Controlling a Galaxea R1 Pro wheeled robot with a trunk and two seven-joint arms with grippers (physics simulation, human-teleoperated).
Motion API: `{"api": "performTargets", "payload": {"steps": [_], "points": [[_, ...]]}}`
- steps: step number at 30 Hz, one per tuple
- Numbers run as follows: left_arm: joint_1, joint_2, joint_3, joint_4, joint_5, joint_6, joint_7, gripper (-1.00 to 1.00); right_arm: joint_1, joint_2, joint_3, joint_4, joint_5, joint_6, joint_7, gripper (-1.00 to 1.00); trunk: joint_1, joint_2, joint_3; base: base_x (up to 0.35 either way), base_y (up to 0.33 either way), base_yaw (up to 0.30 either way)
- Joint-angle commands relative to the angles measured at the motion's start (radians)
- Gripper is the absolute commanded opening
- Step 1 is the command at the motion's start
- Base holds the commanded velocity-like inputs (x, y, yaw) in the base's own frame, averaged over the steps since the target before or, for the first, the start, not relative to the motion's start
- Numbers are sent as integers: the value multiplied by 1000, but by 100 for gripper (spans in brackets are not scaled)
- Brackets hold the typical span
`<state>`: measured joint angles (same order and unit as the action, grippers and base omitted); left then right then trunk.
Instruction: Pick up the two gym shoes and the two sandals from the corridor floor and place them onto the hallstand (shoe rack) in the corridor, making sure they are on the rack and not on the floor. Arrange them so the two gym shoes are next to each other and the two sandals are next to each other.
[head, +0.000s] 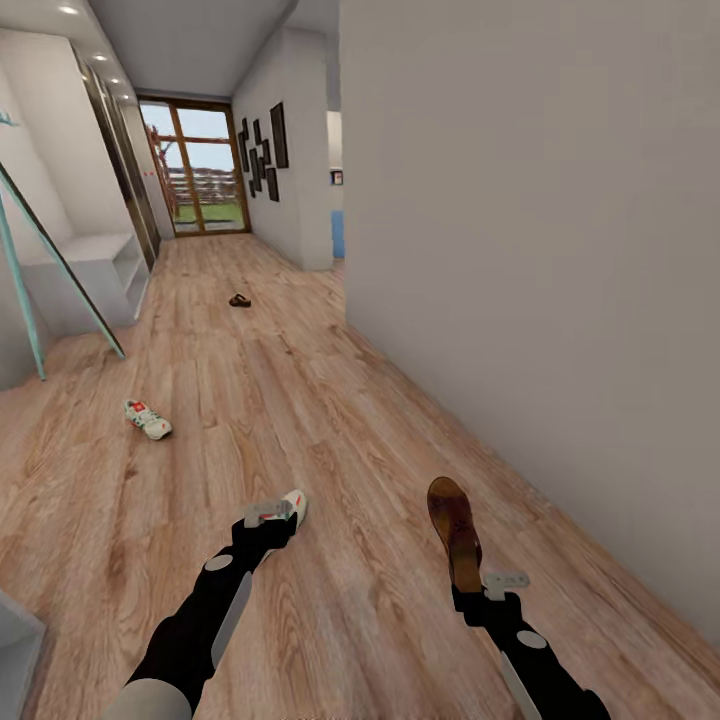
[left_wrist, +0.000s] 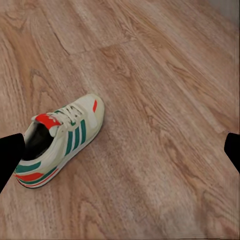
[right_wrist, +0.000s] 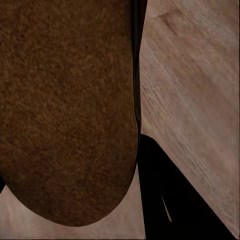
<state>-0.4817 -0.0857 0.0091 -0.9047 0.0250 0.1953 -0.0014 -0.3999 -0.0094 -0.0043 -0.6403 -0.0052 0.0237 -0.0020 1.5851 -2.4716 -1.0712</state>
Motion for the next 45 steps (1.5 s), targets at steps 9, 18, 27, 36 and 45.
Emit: {"api": "performTargets", "payload": {"steps": [9, 18, 27, 36, 45], "points": [[0, 0, 1, -2, 3, 6, 0, 100, 0, 0, 0, -1, -4, 2, -1, -100, 0, 0, -1, -54, 90, -274], [0, 0, 2, -2, 3, 6, 0, 100, 0, 0, 1, -1, -3, 2, -2, -100, 0, 0, -1, -3, 4, -30], [0, 0, 2, -2, 3, 5, 0, 100, -1, 0, 1, -1, -1, 2, -2, -100, 0, 0, -1, -55, 87, -1], [0, 0, 2, -2, 3, 5, 1, 100, 0, 2, 1, -1, 1, 2, -2, -100, 0, 0, -1, 92, 178, 0], [0, 0, 2, -2, 4, 6, 1, 100, 0, 2, 1, -1, 0, 2, -2, -100, 0, 0, -1, 167, 288, 0]]}}
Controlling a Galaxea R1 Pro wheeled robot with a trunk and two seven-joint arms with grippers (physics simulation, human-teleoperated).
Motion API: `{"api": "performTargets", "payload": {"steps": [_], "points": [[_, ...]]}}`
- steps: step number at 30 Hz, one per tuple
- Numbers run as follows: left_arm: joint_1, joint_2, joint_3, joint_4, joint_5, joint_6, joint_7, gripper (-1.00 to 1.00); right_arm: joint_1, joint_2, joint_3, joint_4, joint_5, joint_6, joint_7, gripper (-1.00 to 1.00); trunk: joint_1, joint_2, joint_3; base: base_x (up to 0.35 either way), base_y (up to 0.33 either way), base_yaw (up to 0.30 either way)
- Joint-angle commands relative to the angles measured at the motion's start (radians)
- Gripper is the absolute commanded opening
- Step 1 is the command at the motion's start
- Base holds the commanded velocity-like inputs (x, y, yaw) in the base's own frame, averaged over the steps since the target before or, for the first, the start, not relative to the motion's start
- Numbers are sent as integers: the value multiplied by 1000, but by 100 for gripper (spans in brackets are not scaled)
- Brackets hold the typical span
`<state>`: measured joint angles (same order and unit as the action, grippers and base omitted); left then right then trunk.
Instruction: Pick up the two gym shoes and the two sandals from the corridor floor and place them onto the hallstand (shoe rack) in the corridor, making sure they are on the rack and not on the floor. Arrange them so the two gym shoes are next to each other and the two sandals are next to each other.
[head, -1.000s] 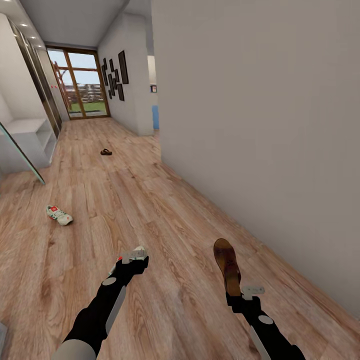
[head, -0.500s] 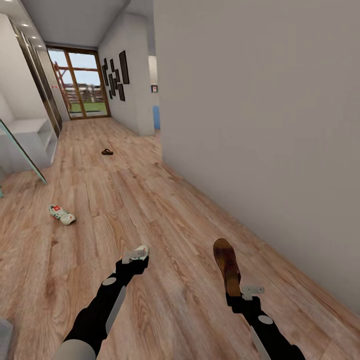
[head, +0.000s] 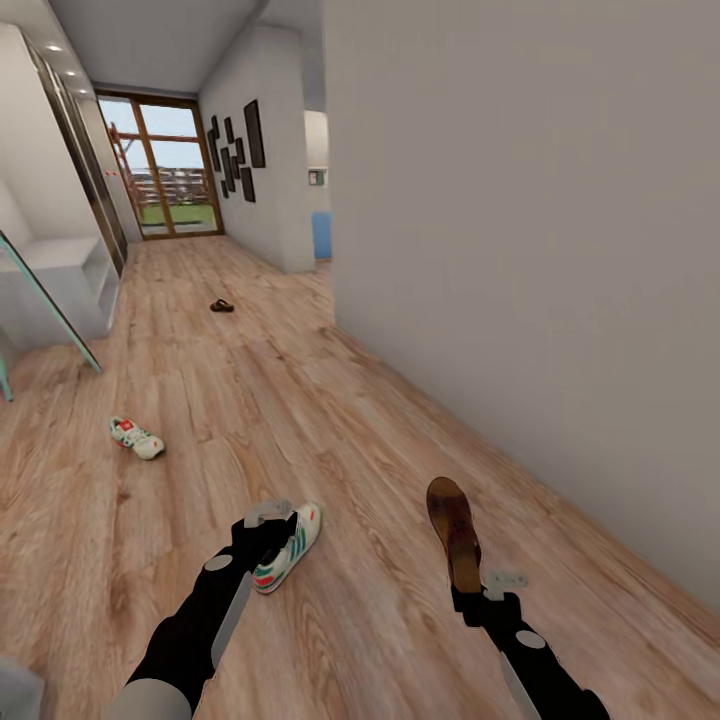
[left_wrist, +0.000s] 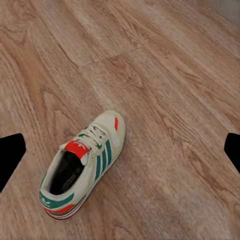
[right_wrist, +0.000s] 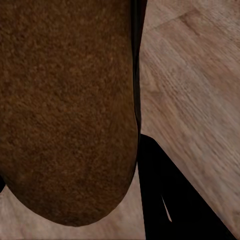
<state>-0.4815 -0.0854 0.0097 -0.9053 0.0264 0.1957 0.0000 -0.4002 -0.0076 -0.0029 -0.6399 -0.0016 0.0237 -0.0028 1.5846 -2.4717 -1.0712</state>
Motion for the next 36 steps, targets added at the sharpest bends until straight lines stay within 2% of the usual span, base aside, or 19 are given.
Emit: {"api": "performTargets", "payload": {"steps": [1, 18, 28, 36], "points": [[0, 0, 1, -1, 3, 5, 0, 100, 0, 0, 0, -1, -4, 2, -1, -100, 0, 0, -1, 180, 272, 0], [0, 0, 1, -1, 3, 5, 0, 100, 0, 0, 0, -1, -6, 3, -2, -100, 0, 0, -1, 227, 175, 0], [0, 0, 1, -1, 3, 5, 0, 100, 0, 0, 0, -1, -6, 4, -2, -100, 0, 0, -1, 209, 26, -175], [0, 0, 1, -1, 3, 5, 0, 100, 0, 0, 0, -1, -6, 4, -2, -100, 0, 0, -1, 101, 1, -33]]}}
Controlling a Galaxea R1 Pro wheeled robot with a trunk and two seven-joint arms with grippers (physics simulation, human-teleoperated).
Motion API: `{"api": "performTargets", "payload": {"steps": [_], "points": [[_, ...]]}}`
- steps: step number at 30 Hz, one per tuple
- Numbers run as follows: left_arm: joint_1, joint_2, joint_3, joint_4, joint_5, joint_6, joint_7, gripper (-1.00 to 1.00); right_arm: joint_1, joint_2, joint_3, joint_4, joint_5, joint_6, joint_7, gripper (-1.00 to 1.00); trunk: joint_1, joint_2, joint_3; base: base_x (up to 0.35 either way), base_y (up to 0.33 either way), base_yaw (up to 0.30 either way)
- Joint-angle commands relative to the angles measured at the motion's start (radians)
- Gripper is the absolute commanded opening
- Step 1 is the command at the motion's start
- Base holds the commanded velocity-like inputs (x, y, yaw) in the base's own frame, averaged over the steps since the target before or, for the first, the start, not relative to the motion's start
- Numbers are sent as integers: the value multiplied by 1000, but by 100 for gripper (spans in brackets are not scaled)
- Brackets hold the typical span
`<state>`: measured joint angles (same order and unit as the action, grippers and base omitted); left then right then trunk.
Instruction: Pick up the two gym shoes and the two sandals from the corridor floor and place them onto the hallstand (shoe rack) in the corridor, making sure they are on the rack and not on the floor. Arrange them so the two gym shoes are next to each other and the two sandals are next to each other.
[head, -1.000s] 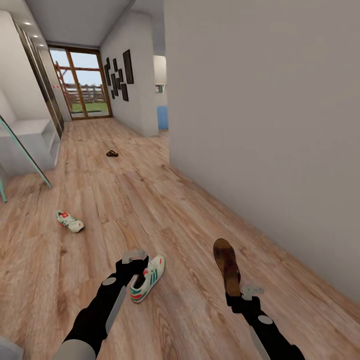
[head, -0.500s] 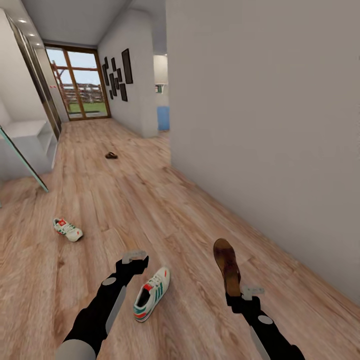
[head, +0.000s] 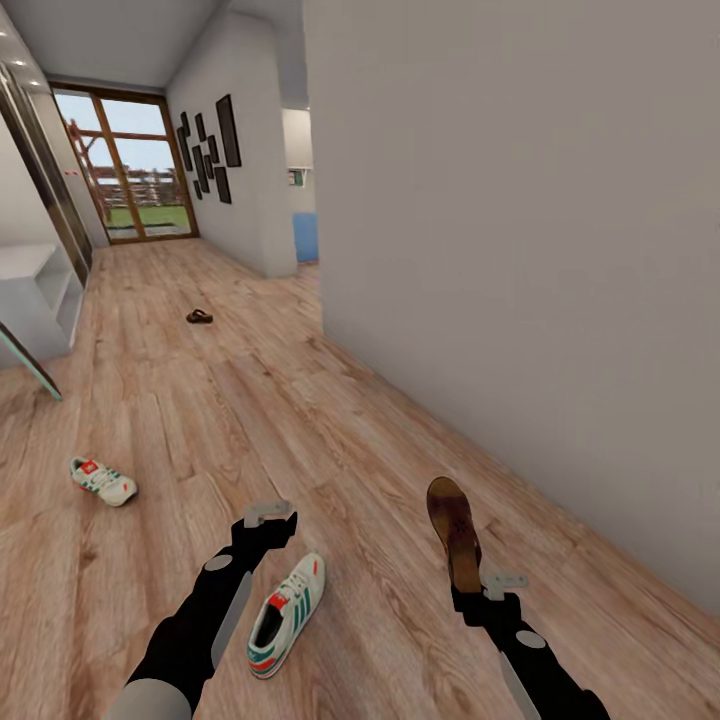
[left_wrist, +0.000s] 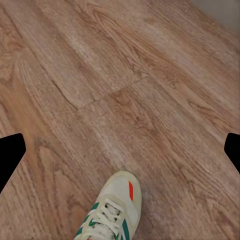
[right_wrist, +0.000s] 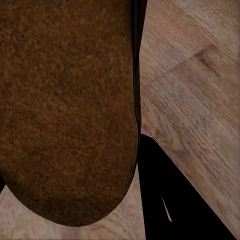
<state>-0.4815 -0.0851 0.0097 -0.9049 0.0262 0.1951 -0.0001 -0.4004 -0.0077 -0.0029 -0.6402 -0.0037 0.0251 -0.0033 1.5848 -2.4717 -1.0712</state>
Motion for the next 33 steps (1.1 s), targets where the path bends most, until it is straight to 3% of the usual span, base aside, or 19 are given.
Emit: {"api": "performTargets", "payload": {"steps": [1, 6, 22, 33], "points": [[0, -1, 1, -2, 3, 6, 0, 100, 0, 0, 0, -1, -4, 3, -1, -100, 0, 0, -1, 20, 0, -5], [0, 0, 1, -2, 3, 6, -1, 100, 0, 0, 0, -1, -4, 3, -1, -100, 0, 0, -1, 8, 0, -111], [0, 1, 1, -2, 3, 6, -1, 100, 0, 0, 0, -1, -4, 2, -1, -100, 0, 0, -1, 1, 30, -278], [0, 1, 1, -2, 3, 5, -1, 100, 0, 0, 0, -1, -4, 3, -1, -100, 0, 0, -1, 0, 98, -23]]}}
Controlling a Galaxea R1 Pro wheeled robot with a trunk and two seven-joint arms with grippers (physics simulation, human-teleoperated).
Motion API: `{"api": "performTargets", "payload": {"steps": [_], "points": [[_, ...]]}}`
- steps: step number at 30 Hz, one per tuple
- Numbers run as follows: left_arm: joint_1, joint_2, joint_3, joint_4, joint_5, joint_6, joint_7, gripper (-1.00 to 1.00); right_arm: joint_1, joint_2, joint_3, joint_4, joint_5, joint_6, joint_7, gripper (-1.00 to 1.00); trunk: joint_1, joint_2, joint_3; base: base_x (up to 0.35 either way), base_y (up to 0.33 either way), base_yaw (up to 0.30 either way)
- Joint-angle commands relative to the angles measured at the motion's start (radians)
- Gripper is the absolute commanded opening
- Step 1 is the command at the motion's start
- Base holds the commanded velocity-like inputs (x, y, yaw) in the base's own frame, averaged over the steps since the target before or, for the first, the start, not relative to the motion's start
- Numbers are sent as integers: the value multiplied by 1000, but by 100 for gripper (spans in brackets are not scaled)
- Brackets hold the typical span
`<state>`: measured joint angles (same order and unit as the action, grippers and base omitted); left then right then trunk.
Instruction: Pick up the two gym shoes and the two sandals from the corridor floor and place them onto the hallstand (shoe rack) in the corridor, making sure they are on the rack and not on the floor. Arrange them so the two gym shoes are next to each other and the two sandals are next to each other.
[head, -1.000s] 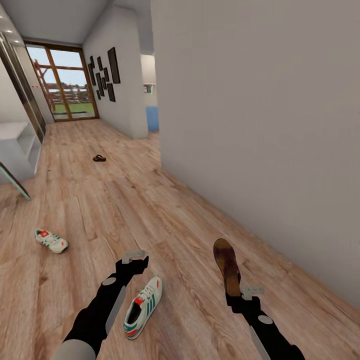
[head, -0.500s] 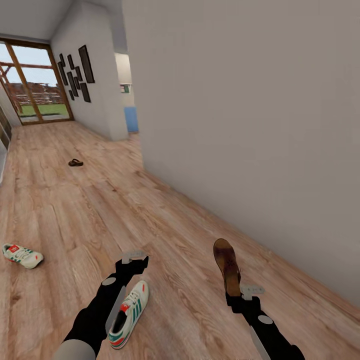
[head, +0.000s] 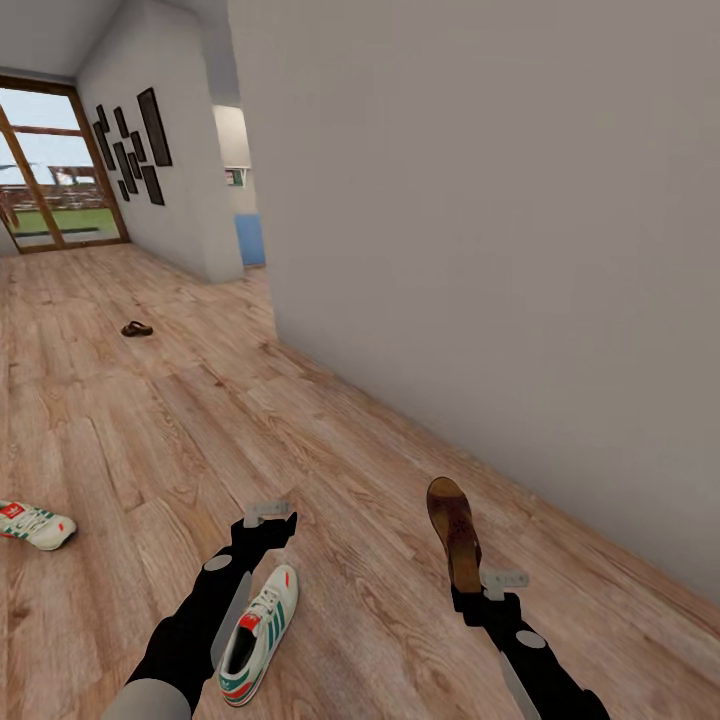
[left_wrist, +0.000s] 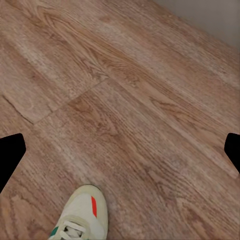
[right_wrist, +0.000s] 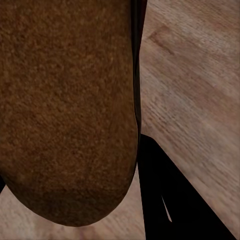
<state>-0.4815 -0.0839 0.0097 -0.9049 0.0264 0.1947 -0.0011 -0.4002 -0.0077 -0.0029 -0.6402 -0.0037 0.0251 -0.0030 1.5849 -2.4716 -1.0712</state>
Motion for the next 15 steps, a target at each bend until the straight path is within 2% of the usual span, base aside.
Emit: {"api": "performTargets", "payload": {"steps": [1, 15], "points": [[0, 0, 1, -2, 3, 6, 0, 100, 0, 0, 0, -1, -4, 3, -1, -100, 0, 0, -1, 0, 2, 0], [0, 0, 4, -2, 1, 5, 0, 100, 0, 0, 0, -2, -4, 3, 0, -100, 0, 0, -1, 0, 0, 0]]}}
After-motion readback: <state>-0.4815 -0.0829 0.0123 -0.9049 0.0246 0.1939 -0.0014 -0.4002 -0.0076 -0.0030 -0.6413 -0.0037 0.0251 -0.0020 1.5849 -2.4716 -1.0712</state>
